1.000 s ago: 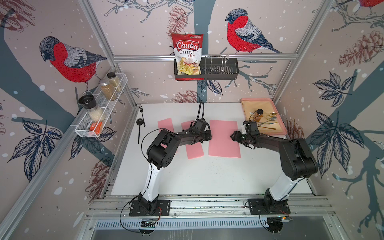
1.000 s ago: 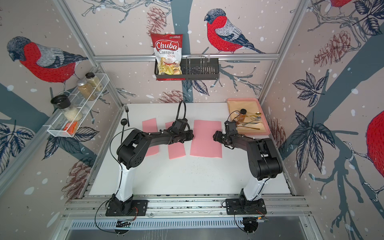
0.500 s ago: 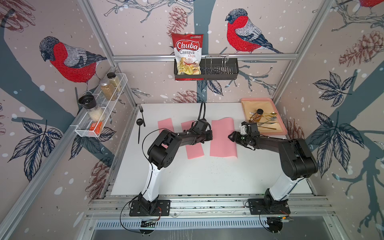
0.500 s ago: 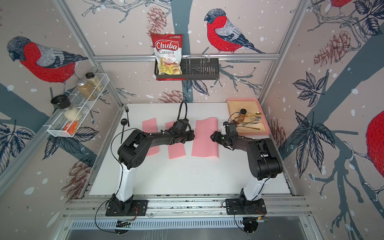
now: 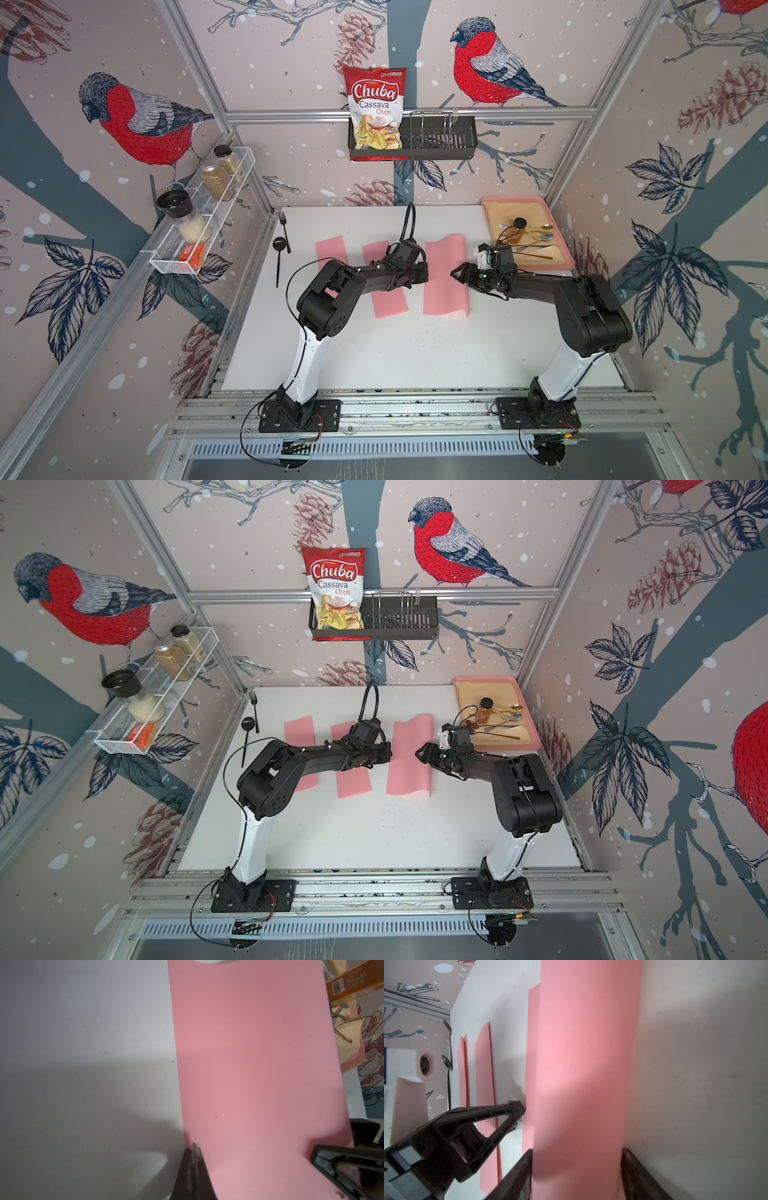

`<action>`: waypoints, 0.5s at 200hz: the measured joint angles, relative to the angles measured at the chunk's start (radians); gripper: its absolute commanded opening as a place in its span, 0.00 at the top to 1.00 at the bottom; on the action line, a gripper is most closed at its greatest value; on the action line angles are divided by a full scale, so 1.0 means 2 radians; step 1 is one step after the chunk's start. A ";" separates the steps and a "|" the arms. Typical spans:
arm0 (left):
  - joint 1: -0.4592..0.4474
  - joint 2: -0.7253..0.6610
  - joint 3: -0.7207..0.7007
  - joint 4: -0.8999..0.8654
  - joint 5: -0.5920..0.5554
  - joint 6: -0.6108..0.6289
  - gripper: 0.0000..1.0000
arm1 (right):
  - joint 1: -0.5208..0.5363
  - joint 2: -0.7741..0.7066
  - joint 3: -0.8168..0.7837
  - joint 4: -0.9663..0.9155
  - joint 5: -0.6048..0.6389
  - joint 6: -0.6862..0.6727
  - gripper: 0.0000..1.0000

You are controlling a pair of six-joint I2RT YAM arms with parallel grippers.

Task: Fold the rectangular paper in half along the long edge
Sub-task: Pick up the paper from the center of the board.

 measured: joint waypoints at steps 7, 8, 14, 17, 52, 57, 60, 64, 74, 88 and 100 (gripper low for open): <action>-0.001 0.000 0.002 -0.003 0.000 -0.002 1.00 | 0.002 0.001 0.001 0.000 -0.001 0.000 0.34; -0.001 0.000 0.002 -0.004 0.000 -0.003 1.00 | 0.002 0.002 0.001 0.001 -0.002 0.000 0.34; -0.001 0.000 0.006 -0.009 0.000 -0.004 1.00 | 0.004 0.003 0.002 0.002 -0.003 0.001 0.34; -0.002 0.001 0.007 -0.012 0.000 -0.004 1.00 | 0.005 0.004 0.003 0.002 -0.003 0.001 0.34; -0.006 0.004 0.019 -0.029 -0.001 -0.004 1.00 | 0.017 0.012 0.006 0.012 -0.007 0.003 0.34; -0.007 0.004 0.019 -0.029 -0.001 -0.004 1.00 | 0.018 0.012 0.006 0.013 -0.007 0.004 0.34; -0.007 0.004 0.019 -0.030 -0.001 -0.004 1.00 | 0.019 0.013 0.007 0.013 -0.008 0.004 0.34; -0.007 0.004 0.019 -0.030 -0.001 -0.004 1.00 | 0.020 0.013 0.007 0.013 -0.009 0.004 0.34; -0.007 0.005 0.019 -0.030 0.000 -0.007 1.00 | 0.022 0.015 0.007 0.015 -0.010 0.004 0.34; -0.008 0.005 0.020 -0.030 0.001 -0.008 1.00 | 0.025 0.016 0.008 0.018 -0.010 0.006 0.34; -0.009 0.005 0.020 -0.030 0.002 -0.009 1.00 | 0.028 0.017 0.008 0.019 -0.010 0.006 0.34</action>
